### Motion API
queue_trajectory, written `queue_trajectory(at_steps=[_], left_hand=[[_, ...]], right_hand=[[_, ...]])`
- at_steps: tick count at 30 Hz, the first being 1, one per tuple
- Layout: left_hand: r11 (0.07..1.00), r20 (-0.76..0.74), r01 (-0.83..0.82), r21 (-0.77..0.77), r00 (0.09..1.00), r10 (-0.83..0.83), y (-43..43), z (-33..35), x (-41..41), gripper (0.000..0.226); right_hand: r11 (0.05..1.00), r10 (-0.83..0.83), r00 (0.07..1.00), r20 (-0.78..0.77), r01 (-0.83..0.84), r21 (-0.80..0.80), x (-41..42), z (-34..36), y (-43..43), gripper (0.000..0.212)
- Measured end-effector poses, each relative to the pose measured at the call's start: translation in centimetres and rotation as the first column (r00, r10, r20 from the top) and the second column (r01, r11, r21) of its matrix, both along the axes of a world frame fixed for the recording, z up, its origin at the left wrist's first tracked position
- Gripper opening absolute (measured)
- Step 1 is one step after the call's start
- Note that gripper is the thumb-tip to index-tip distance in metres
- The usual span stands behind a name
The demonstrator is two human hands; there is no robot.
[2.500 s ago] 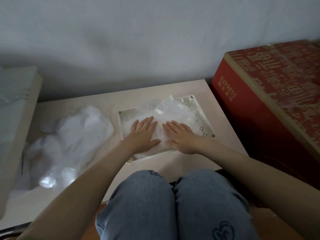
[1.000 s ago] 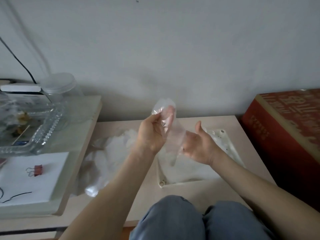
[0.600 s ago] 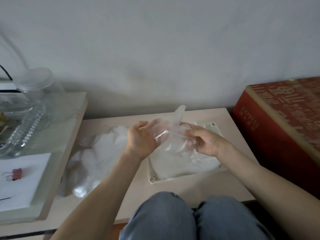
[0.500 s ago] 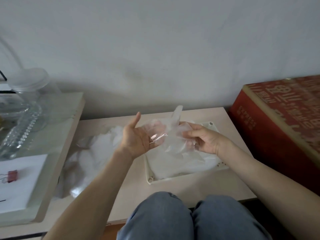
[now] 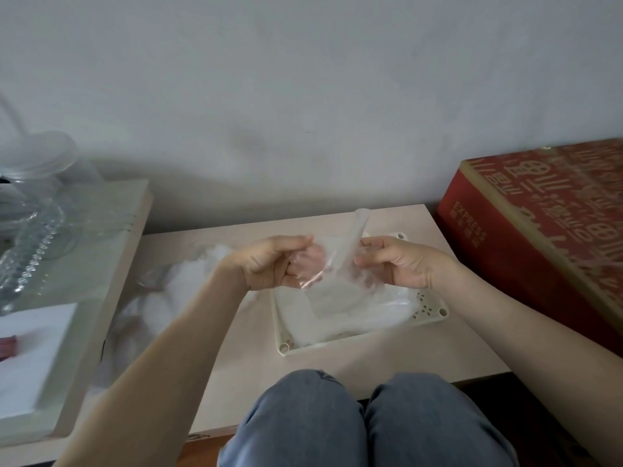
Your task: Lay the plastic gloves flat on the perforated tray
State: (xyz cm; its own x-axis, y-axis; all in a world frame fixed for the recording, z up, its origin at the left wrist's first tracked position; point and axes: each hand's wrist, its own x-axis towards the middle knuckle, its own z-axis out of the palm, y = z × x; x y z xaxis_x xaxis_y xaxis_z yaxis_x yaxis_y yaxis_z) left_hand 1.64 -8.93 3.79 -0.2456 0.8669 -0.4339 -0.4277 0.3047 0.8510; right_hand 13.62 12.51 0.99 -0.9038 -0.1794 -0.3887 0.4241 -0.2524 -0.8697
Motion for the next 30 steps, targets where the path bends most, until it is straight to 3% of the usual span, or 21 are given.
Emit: queue_trajectory(at_steps=[3,6,10,14,16,20,26,30], left_hand=[[0.998,-0.021,-0.043,0.050,0.999,0.045,0.5,-1.2,0.3,0.028],[0.994,-0.002,-0.066,0.089,0.998,0.066,0.3,-2.2,0.0,0.006],[0.983,0.189,-0.054,0.174,0.982,0.020,-0.7,-2.9,-1.1,0.056],[0.992,0.260,-0.009,0.123,0.965,-0.023,-1.0,-2.6,-1.0,0.081],[0.996,0.131,0.057,0.065,0.989,-0.065,-0.2,-2.7,-0.5,0.075],[0.996,-0.200,-0.061,-0.065,0.979,0.047,1.3,-3.1,0.9,0.025],[0.932,-0.456,-0.345,-0.114,0.851,0.259,1.7,-5.4,1.2,0.022],[0.911,-0.435,-0.395,-0.119,0.845,0.310,2.0,-6.8,1.9,0.019]], right_hand=[[0.998,-0.061,0.998,-0.006,0.061,-0.005,0.6,0.3,0.1,0.005],[0.996,-0.086,0.996,0.023,0.087,-0.034,0.6,0.1,0.7,0.020],[0.998,-0.045,0.999,0.012,0.045,-0.032,0.6,-0.3,1.5,0.044],[0.999,0.009,1.000,-0.018,-0.008,0.040,0.6,0.4,1.3,0.046],[0.999,-0.006,1.000,-0.016,0.007,0.041,0.5,0.4,1.2,0.045],[0.997,-0.043,0.999,0.003,0.042,0.068,0.5,0.2,1.3,0.041],[0.973,-0.216,0.976,-0.001,0.215,0.089,1.0,-0.6,2.6,0.034],[0.940,-0.341,0.940,0.019,0.342,-0.015,1.0,-1.3,3.0,0.029]])
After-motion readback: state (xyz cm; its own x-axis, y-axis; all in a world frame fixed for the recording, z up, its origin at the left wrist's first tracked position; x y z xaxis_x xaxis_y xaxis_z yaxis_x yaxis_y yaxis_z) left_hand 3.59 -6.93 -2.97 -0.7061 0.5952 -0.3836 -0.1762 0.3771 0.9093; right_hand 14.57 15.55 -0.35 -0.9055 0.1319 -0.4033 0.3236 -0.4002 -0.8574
